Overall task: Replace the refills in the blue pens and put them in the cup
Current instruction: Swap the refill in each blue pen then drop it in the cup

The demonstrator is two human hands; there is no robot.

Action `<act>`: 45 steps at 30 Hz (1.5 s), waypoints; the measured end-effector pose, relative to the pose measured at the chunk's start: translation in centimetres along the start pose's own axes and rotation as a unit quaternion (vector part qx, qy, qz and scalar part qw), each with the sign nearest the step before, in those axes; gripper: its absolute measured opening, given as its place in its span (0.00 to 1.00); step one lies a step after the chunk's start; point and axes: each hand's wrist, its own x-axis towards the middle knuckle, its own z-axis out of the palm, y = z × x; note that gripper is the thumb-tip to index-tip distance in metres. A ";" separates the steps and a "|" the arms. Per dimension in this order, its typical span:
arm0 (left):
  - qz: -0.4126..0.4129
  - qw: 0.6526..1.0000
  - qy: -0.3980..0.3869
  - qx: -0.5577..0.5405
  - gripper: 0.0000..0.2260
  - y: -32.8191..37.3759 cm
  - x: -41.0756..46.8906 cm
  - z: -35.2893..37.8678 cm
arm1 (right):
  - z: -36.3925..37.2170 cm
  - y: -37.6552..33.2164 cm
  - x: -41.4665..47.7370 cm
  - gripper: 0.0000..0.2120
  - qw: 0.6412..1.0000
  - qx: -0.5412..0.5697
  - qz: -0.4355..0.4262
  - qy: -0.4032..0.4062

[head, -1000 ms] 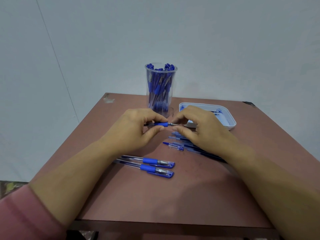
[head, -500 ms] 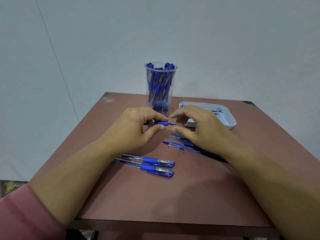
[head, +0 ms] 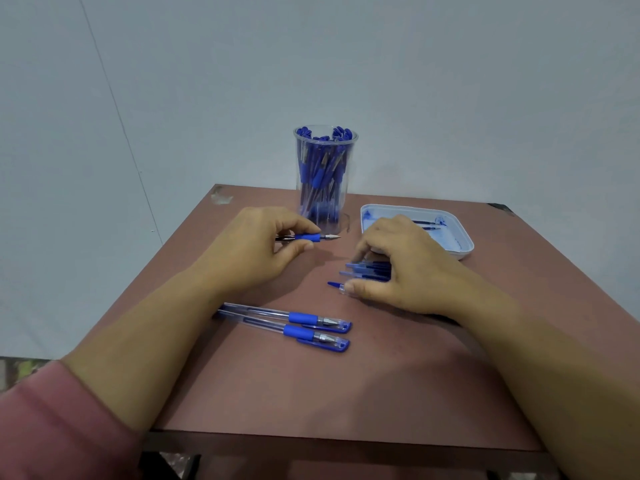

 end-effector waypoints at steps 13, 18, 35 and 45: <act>0.006 1.000 0.009 -0.004 0.08 0.1 0.0 0.1 | 0.4 -0.6 -0.2 0.11 0.995 -0.018 -0.047 -0.081; 0.003 1.000 0.008 -0.007 0.08 0.2 0.0 0.0 | -0.3 -0.6 -0.1 0.06 0.998 0.039 0.001 -0.053; 0.000 0.998 -0.020 -0.066 0.10 1.4 -0.4 1.1 | 0.1 -0.3 0.3 0.07 0.987 0.150 0.037 0.034; 0.050 0.998 0.009 -0.036 0.11 1.9 -0.7 1.3 | 1.4 -0.6 0.3 0.08 0.982 0.158 0.020 0.103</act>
